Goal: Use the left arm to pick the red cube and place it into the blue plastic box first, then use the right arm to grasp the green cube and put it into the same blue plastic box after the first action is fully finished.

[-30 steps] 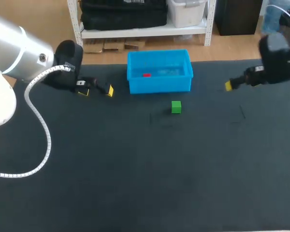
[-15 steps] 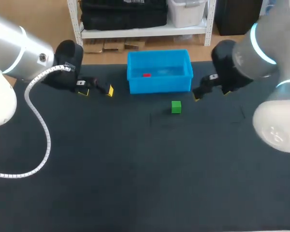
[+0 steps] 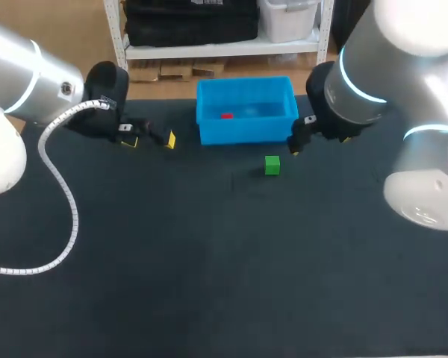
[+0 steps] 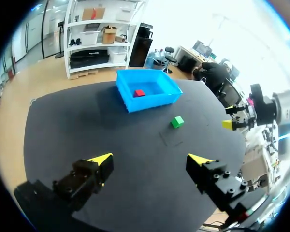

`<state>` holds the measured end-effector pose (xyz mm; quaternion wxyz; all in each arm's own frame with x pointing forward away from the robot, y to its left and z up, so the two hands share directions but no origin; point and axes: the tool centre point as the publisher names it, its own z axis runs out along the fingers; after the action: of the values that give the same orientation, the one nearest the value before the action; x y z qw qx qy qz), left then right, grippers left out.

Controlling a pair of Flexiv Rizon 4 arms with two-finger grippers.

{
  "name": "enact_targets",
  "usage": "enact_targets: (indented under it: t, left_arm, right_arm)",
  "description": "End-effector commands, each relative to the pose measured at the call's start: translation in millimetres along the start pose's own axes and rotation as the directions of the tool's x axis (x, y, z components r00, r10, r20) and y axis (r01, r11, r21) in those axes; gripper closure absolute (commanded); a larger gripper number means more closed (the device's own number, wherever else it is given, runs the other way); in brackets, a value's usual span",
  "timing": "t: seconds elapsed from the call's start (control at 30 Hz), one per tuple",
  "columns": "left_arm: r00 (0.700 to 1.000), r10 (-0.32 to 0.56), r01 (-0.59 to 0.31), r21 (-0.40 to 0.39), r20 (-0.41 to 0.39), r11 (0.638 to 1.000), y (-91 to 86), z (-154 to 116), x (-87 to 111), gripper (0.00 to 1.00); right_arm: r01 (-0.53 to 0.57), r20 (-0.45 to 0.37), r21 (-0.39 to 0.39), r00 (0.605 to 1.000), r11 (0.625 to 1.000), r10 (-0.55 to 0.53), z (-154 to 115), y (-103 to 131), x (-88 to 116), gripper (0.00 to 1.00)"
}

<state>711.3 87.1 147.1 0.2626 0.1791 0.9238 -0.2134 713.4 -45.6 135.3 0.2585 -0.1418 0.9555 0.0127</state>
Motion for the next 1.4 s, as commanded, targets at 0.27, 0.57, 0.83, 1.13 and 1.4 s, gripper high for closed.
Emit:
enact_targets:
  t: [0.27,0.57,0.83,1.13,1.4]
  left_arm:
    - [1.000,0.003,-0.003,0.009,0.003,1.000,1.9,0.3,0.2,0.00]
    - [1.000,0.003,-0.003,0.009,0.003,1.000,1.9,0.3,0.2,0.00]
    - [1.000,0.003,-0.003,0.009,0.003,1.000,1.9,0.3,0.2,0.00]
    - [1.000,0.003,-0.003,0.009,0.003,1.000,1.9,0.3,0.2,0.00]
    - [1.000,0.003,-0.003,0.009,0.003,1.000,1.9,0.3,0.2,0.00]
  right_arm:
    - [-0.031,-0.083,0.191,0.995,0.981,0.048,12.8,39.3,-6.2,0.00]
    - [-0.127,-0.151,0.225,0.975,0.966,0.163,28.4,41.9,-20.0,0.00]
    - [-0.169,-0.189,0.122,0.963,0.978,0.190,46.6,43.0,-28.7,0.00]
    - [-0.203,-0.222,0.090,0.950,0.975,0.218,73.0,45.0,-32.2,0.00]
    - [-0.204,-0.245,0.086,0.944,0.975,0.219,104.3,56.1,-32.5,0.00]
